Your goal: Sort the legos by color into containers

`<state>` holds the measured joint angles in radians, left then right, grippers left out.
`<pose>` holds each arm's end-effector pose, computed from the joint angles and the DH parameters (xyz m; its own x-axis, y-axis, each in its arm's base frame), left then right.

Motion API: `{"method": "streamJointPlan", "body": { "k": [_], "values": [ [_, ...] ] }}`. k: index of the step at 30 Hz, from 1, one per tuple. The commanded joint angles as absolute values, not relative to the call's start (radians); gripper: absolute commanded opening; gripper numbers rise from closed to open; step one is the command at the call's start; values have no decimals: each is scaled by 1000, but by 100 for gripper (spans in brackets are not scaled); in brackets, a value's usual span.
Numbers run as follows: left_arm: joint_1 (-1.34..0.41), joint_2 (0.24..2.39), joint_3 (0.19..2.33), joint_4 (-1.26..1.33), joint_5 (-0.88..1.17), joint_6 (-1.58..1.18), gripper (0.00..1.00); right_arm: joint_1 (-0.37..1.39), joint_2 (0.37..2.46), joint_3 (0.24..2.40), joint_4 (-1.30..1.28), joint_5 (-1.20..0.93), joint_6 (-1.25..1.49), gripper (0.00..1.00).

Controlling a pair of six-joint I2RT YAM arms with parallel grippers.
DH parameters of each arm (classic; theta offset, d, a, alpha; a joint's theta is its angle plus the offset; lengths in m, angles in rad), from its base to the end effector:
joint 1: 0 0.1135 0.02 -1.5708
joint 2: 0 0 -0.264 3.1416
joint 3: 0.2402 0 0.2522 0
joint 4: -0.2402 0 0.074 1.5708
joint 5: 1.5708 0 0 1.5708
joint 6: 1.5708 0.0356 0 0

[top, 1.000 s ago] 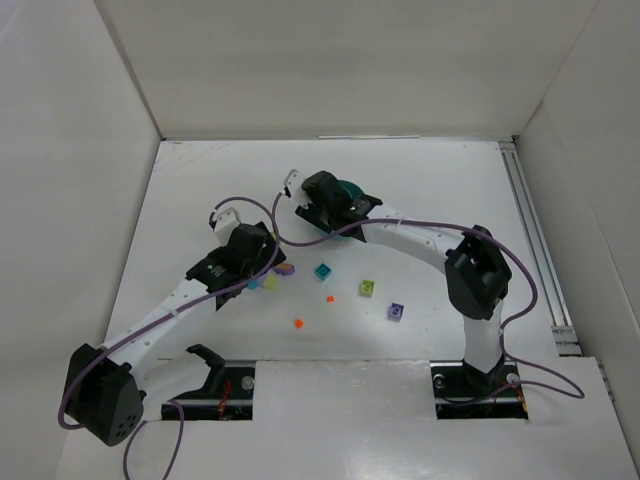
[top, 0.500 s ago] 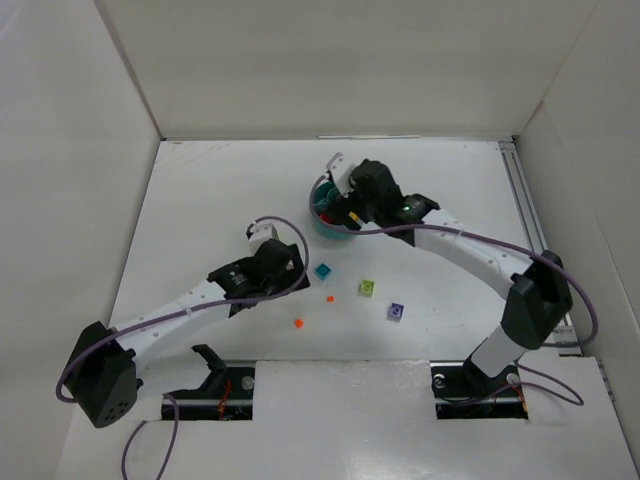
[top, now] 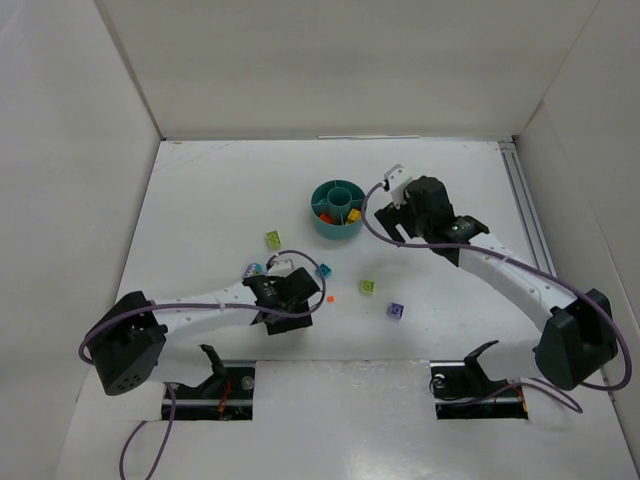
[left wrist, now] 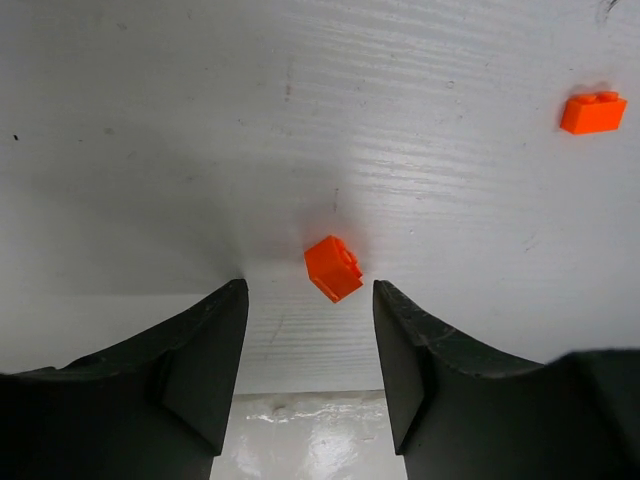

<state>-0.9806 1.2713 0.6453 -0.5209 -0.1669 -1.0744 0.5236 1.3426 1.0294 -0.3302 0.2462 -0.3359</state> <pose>0.1277 -0.1800 0.1714 -0.9286 -0.1718 -0.3290 -0.0739 0.9543 -0.2896 0.2630 0.1418 0.2872 -0.3863 -0.5922 -0.7072 -0.4696 0.7862 -0.4018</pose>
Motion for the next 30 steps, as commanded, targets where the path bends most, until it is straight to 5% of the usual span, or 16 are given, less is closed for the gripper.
{"method": "streamJointPlan", "body": {
  "k": [1,8,30],
  "values": [
    [-985,1293,638,-523,-137,-1112,49,499,1281,993,-291,235,-313,99],
    [-994,1342,650,-523,-156,-1112,39,477,1204,936,-291,235,-302,99],
    [-994,1463,725,-566,-219,-1101,30,468,1184,885,-242,216,-293,97]
  ]
}}
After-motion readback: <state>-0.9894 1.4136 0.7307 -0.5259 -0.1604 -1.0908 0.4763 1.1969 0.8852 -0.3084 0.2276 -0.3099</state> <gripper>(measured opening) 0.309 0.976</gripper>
